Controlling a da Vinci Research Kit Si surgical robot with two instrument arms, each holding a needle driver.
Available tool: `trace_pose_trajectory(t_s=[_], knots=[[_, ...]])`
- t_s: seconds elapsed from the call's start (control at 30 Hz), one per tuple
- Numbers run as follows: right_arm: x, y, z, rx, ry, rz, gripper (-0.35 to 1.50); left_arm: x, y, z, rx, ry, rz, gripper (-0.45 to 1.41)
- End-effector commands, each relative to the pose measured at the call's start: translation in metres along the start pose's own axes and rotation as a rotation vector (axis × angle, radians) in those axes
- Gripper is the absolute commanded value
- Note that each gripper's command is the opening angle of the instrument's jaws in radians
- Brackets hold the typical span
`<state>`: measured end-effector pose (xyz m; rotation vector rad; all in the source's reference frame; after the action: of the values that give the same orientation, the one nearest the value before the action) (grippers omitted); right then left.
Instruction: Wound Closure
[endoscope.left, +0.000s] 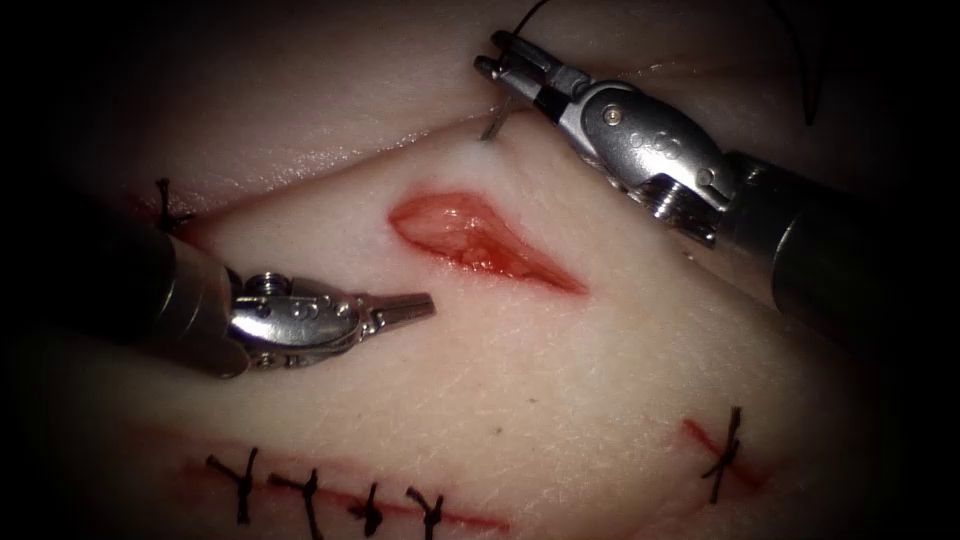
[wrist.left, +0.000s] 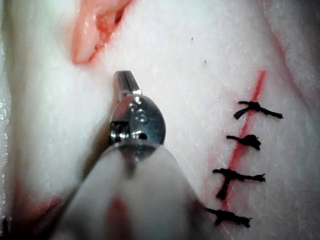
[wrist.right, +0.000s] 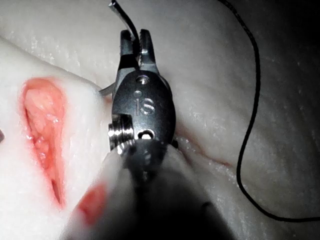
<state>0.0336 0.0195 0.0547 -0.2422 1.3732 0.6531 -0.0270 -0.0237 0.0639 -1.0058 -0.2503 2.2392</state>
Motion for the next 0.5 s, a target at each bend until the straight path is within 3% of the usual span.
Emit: trace_pose_trajectory(t_s=[0.03, 0.27, 0.5], knots=[[-0.0002, -0.0003, 0.0009, -0.006, -0.014, 0.009, -0.35, -0.0009, 0.0004, 0.0004, -0.001, -0.003, -0.001, -0.45], [-0.0006, 0.0004, 0.0013, 0.007, -0.053, 0.121, -0.35, -0.0009, 0.0006, 0.0004, -0.004, -0.003, -0.002, -0.45], [-0.0015, 0.0016, 0.0023, 0.154, 0.011, 0.088, -0.35, -0.0009, 0.0006, 0.0005, -0.003, -0.003, -0.002, -0.45]])
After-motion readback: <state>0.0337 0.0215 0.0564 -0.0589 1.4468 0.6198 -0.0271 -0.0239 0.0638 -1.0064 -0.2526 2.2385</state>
